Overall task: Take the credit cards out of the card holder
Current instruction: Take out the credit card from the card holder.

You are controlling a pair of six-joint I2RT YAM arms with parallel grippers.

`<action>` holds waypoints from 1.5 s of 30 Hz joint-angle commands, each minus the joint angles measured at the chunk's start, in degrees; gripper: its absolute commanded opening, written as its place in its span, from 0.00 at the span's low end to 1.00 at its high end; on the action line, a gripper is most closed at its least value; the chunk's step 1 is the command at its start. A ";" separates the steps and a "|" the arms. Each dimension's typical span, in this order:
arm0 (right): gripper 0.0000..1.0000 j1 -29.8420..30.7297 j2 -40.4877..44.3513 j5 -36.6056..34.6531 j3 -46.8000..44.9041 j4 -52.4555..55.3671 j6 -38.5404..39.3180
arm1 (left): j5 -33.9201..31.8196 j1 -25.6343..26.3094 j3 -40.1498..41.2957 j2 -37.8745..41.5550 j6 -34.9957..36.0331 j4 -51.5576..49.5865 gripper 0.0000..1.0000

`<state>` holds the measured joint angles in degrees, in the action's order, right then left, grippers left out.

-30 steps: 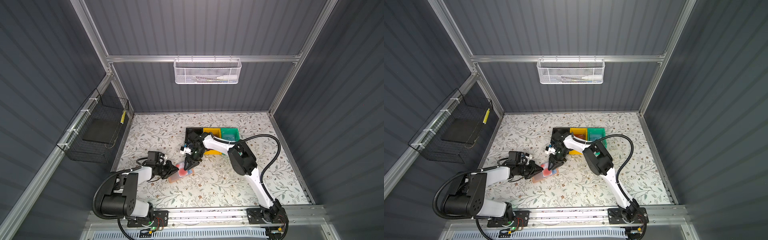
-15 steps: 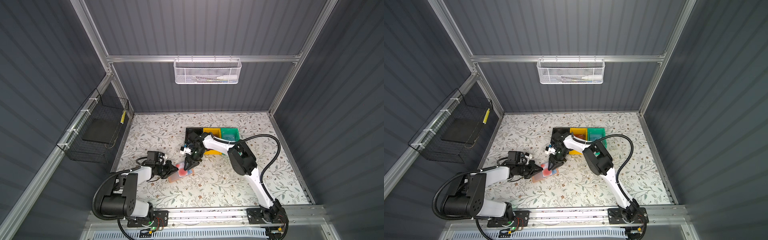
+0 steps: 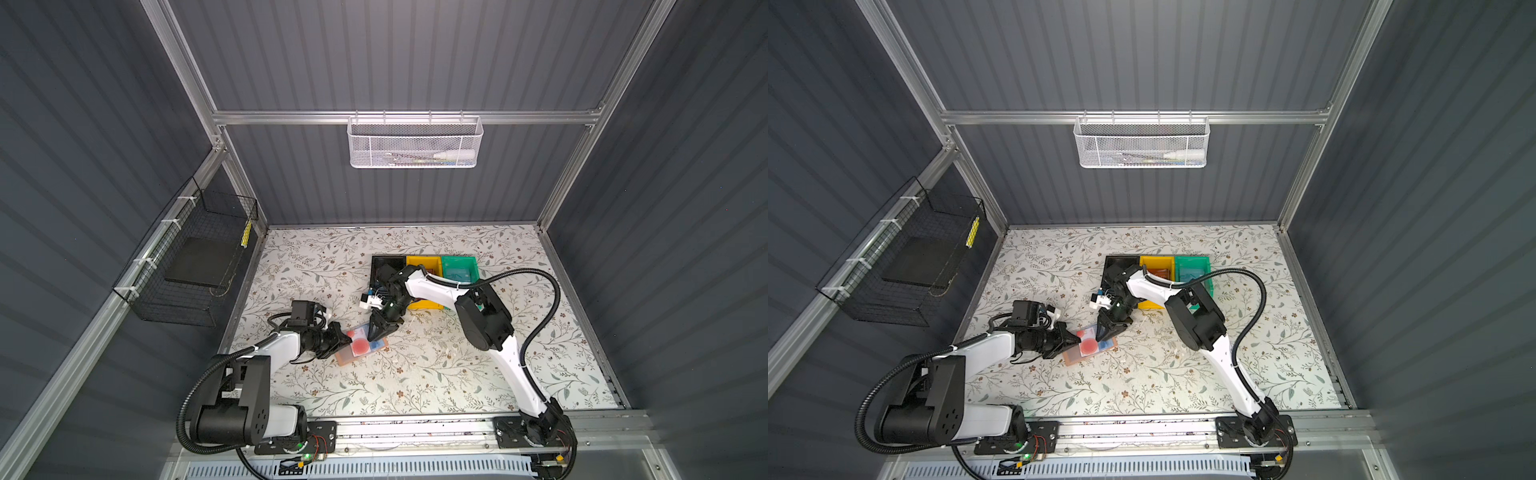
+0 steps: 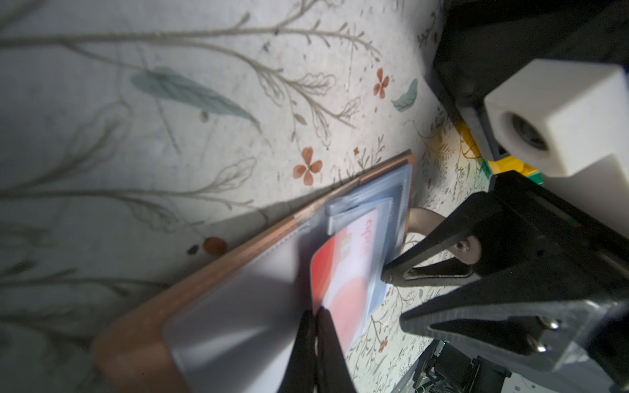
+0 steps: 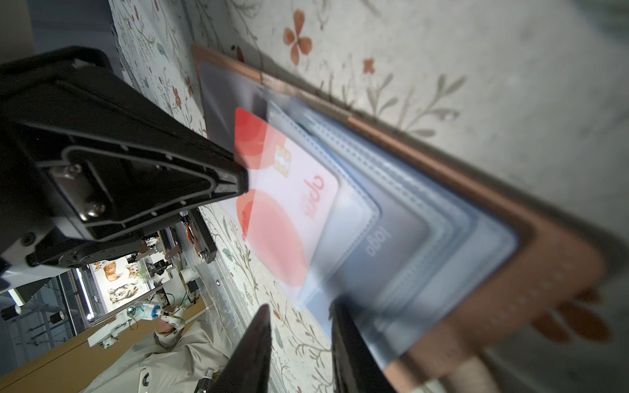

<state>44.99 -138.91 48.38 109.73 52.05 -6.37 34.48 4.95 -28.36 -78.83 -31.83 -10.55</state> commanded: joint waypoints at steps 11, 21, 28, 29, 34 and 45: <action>0.33 0.14 -3.03 -1.53 -0.08 1.90 0.63 | -5.40 -0.84 -3.34 3.22 2.78 -11.70 0.00; 0.33 0.10 -3.60 -1.10 0.80 2.67 1.07 | -9.50 -1.00 -6.04 5.41 4.23 -17.56 0.00; 0.33 0.17 -3.93 -1.15 1.36 3.12 1.12 | -10.33 -0.98 -9.74 7.78 4.78 -22.08 0.00; 0.33 0.18 -4.03 -1.11 1.40 3.23 1.14 | -10.50 -1.00 -10.10 8.00 4.78 -22.59 0.00; 0.33 0.20 -4.17 -1.18 1.45 3.15 0.92 | -11.97 -1.08 -10.70 8.95 5.38 -24.75 0.00; 0.34 0.18 -4.17 -1.11 1.80 3.43 0.94 | -13.27 -1.08 -11.96 11.17 5.44 -26.85 0.00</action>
<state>44.97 -140.03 49.58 111.18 53.65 -5.93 21.93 4.27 -38.57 -68.73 -27.38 -35.07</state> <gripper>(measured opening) 0.335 0.042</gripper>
